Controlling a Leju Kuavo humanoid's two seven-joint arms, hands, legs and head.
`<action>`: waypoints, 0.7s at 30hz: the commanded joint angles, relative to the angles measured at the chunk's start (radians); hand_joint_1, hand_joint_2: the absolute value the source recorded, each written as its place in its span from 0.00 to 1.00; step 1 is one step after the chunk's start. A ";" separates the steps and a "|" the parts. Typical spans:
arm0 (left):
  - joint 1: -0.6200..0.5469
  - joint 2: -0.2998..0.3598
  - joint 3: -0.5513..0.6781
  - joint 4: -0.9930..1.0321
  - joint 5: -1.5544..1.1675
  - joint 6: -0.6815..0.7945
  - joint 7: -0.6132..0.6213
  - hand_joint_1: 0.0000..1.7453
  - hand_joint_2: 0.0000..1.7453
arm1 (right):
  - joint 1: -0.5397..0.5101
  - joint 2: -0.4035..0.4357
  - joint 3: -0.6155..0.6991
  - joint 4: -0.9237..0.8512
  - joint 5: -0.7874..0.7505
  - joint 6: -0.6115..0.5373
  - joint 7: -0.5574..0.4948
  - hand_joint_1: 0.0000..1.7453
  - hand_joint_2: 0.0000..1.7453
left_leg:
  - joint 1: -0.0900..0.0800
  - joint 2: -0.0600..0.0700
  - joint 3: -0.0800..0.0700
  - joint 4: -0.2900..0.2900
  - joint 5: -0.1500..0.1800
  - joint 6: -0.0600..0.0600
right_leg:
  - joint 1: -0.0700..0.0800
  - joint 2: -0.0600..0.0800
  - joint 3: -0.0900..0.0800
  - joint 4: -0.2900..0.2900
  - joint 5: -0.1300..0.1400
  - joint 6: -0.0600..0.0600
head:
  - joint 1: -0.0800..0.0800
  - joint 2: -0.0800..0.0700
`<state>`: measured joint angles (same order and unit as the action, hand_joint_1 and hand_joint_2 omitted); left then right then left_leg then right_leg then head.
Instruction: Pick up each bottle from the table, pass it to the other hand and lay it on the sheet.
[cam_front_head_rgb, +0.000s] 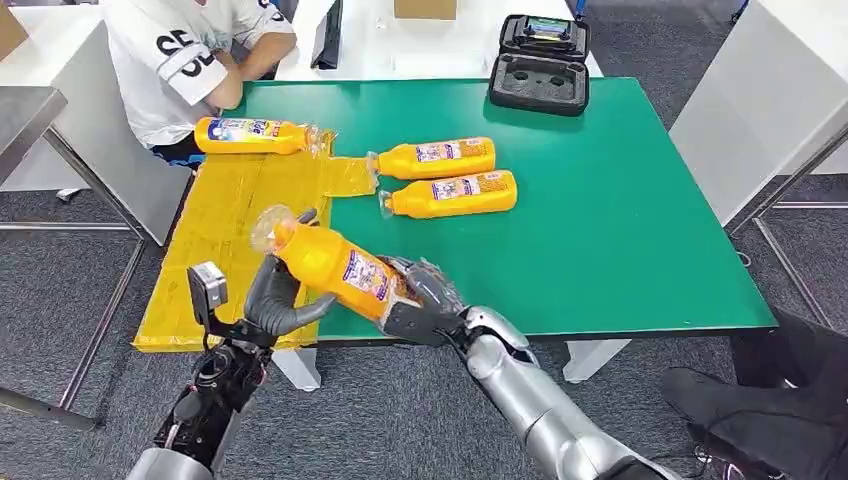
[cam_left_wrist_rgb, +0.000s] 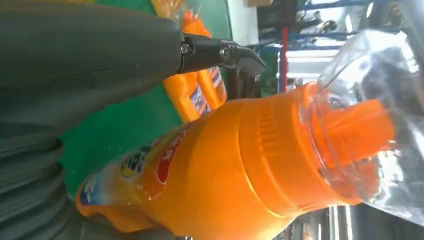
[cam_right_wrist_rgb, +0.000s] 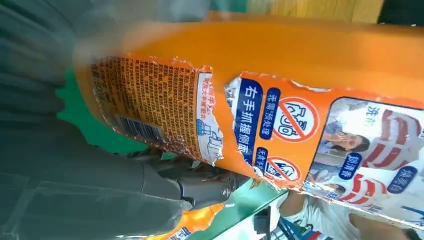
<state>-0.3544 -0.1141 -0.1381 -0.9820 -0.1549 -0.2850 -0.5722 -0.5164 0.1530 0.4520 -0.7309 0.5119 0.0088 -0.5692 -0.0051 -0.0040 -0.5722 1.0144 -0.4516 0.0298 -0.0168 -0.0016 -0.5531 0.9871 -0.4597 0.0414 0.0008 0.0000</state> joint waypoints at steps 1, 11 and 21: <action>-0.063 0.001 -0.036 0.117 0.007 -0.007 0.007 0.00 1.00 | -0.030 -0.006 0.041 0.044 0.004 0.006 0.003 1.00 1.00 | 0.001 -0.001 0.000 0.000 0.000 -0.001 | 0.001 -0.001 0.000 0.000 0.000 -0.001 | 0.000 0.000; -0.063 0.001 -0.036 0.117 0.007 -0.007 0.007 0.00 1.00 | -0.030 -0.006 0.041 0.044 0.004 0.006 0.003 1.00 1.00 | 0.000 -0.001 -0.001 0.000 0.000 -0.001 | 0.000 -0.001 0.000 0.000 0.000 -0.001 | 0.000 0.000; -0.070 0.001 -0.030 0.153 0.136 -0.168 0.023 0.00 1.00 | -0.041 -0.008 0.054 0.073 0.037 -0.019 0.024 1.00 1.00 | 0.001 -0.001 -0.001 0.000 0.000 -0.002 | 0.001 -0.001 0.000 0.000 0.000 -0.002 | 0.000 0.000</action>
<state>-0.3708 -0.1144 -0.1568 -0.9362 -0.1260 -0.3226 -0.5658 -0.5158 0.1530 0.4677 -0.7309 0.5222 0.0065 -0.5635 -0.0050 -0.0041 -0.5726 1.0144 -0.4516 0.0298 -0.0168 -0.0016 -0.5534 0.9871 -0.4597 0.0414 0.0004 0.0000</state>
